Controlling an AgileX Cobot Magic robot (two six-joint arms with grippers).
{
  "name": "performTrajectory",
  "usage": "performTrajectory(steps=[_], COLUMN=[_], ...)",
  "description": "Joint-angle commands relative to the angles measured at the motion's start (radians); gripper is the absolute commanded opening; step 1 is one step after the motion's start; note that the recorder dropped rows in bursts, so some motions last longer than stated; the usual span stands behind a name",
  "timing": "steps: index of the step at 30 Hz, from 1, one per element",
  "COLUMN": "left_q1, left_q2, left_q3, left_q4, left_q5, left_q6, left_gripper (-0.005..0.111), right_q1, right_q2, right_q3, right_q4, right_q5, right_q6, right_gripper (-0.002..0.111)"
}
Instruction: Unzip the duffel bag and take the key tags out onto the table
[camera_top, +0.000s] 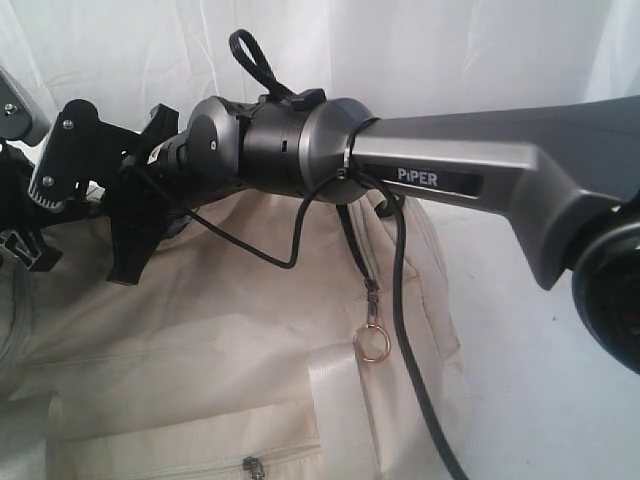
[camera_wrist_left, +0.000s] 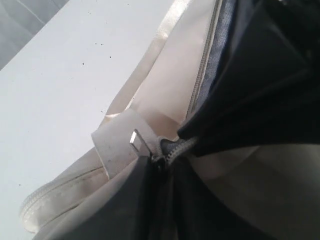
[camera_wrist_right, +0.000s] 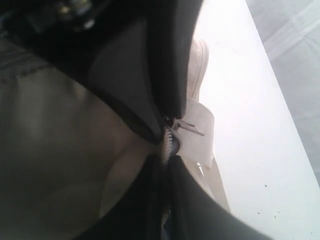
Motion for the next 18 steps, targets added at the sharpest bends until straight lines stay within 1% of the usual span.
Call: performTrajectory(steps=[1, 9, 15, 18], left_q1=[0.001, 0.001, 0.001, 0.001], left_q2=[-0.002, -0.027, -0.081, -0.092], left_q3=[-0.001, -0.001, -0.001, -0.001], left_q4=[-0.008, 0.040, 0.044, 0.096], left_q5=[0.008, 0.004, -0.004, 0.004], left_q6=[0.015, 0.017, 0.003, -0.017], left_gripper=[0.000, 0.000, 0.000, 0.000], right_q1=[0.000, -0.032, -0.072, -0.078], right_q2=[-0.011, -0.005, 0.003, 0.006], right_q3=[0.007, 0.007, 0.007, 0.007], right_q4=[0.000, 0.000, 0.000, 0.000], right_q5=[-0.007, -0.007, -0.007, -0.007], right_q6=[-0.006, -0.001, 0.080, 0.080], right_gripper=[0.000, 0.000, 0.000, 0.000])
